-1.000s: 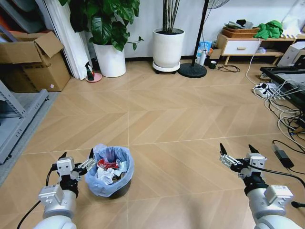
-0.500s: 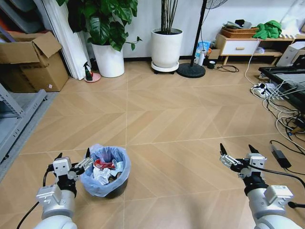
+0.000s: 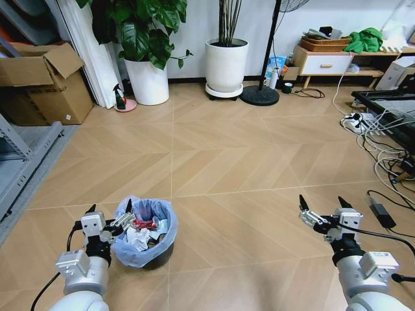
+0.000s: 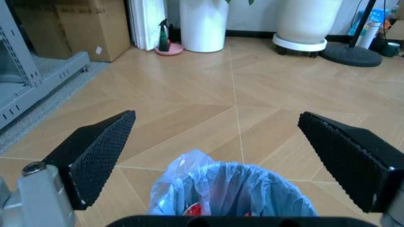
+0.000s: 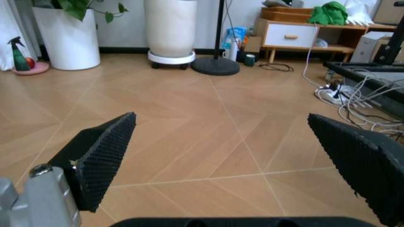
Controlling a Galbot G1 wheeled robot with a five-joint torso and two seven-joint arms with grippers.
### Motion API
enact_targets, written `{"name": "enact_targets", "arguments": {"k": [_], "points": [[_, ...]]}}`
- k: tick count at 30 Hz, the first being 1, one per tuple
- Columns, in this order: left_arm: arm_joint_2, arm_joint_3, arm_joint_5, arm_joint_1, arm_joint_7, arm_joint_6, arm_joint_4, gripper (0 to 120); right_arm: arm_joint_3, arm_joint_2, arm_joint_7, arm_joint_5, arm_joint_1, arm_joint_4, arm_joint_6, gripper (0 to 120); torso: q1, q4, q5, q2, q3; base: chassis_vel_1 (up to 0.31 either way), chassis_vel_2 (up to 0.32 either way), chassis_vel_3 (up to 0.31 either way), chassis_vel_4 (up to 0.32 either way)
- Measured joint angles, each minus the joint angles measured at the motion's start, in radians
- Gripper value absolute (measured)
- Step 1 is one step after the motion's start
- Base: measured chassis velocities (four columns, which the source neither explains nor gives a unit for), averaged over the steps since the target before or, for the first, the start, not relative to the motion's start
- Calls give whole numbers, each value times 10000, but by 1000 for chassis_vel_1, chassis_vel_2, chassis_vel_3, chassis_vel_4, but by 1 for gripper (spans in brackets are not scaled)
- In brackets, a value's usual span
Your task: Pick up the trash bin and place the garbage on the floor into it.
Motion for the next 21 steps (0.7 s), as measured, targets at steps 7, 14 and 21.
{"name": "enact_targets", "arguments": {"k": [7, 14, 21], "points": [[3, -5, 0, -3, -7, 7, -7, 100, 0, 0, 0, 0, 0, 0, 0, 100, 0, 0, 0, 0, 0, 0, 0, 0, 0], [4, -8, 0, -3, -12, 12, -8, 100, 0, 0, -1, 0, 0, 0, 0, 100, 0, 0, 0, 0, 0, 0, 0, 0, 0], [4, -8, 0, -3, -14, 13, -8, 100, 0, 0, 0, 0, 0, 0, 0, 100, 0, 0, 0, 0, 0, 0, 0, 0, 0]]}}
